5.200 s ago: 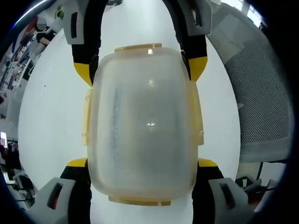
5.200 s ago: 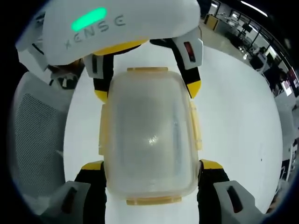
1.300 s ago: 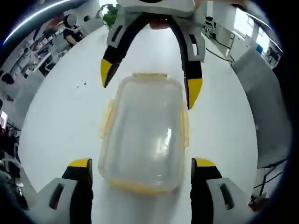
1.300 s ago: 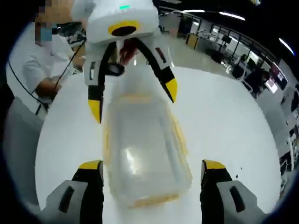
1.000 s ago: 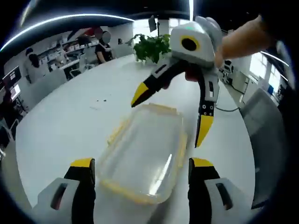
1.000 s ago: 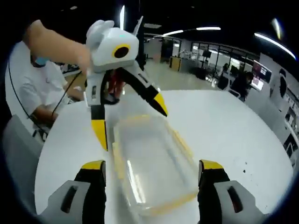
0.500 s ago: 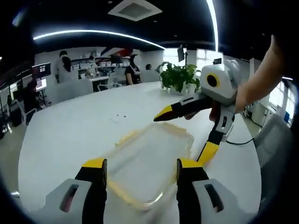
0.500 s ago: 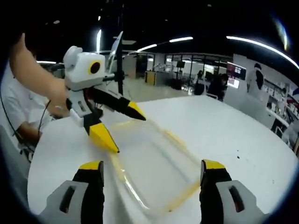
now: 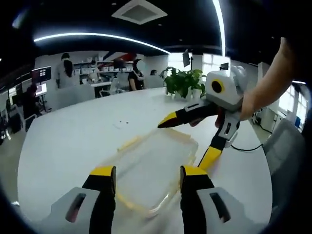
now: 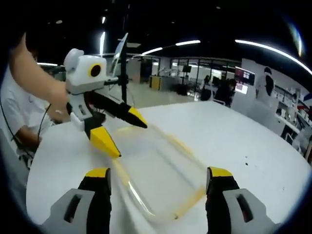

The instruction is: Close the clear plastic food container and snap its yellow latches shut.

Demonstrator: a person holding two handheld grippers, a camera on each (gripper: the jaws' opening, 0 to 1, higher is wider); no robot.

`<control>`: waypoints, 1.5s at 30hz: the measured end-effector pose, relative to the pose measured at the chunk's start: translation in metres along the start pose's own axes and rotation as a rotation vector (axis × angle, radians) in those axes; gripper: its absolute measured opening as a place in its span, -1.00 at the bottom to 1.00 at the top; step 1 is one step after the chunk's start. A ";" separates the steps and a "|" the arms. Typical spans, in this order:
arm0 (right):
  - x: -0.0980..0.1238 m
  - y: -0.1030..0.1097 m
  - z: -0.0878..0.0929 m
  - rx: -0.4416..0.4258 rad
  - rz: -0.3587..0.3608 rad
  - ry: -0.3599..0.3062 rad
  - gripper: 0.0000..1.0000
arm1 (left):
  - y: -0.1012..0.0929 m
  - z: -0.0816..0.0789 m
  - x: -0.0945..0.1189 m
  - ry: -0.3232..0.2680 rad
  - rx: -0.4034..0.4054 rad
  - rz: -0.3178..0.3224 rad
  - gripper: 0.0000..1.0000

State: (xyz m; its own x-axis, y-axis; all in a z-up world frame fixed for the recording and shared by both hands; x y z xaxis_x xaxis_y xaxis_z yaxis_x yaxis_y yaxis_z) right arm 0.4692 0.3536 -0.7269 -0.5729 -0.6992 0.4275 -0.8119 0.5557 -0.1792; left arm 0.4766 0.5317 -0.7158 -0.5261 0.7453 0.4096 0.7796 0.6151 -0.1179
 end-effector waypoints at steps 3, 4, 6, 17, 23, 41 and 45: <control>0.004 -0.002 0.000 -0.006 0.022 -0.008 0.70 | 0.000 -0.004 0.005 -0.051 0.017 -0.004 0.19; 0.006 -0.002 0.000 -0.022 0.027 -0.009 0.71 | 0.000 -0.003 0.006 -0.051 0.020 -0.005 0.20; 0.008 -0.003 0.000 -0.020 0.038 -0.016 0.72 | 0.000 -0.002 0.006 -0.050 0.015 -0.018 0.20; 0.040 0.005 -0.004 -0.133 0.073 -0.079 0.71 | -0.003 0.007 0.027 -0.064 0.108 -0.050 0.20; 0.063 0.011 0.008 -0.167 0.106 -0.073 0.70 | -0.005 0.015 0.039 -0.063 0.140 -0.073 0.21; 0.101 0.041 0.025 -0.268 0.160 -0.081 0.66 | -0.026 0.046 0.077 -0.116 0.272 -0.158 0.19; 0.106 0.047 0.027 -0.291 0.170 -0.082 0.65 | -0.029 0.049 0.086 -0.131 0.302 -0.176 0.16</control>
State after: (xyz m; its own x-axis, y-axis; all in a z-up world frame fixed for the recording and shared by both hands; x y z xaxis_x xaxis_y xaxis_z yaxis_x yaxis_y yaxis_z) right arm 0.3675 0.2935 -0.7136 -0.7140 -0.6126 0.3390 -0.6446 0.7642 0.0235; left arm 0.3917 0.5909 -0.7215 -0.6973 0.6360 0.3305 0.5482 0.7703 -0.3257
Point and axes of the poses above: the point that each gripper's makers call its tool centre point, and the gripper's own axes: x roughly backward along the fingers, y roughly to its left, z roughly out of its underside, the point moved 8 cm from there along x, roughly backward along the fingers, and after that the axes turned 6 degrees about x, right-handed, at the moved point
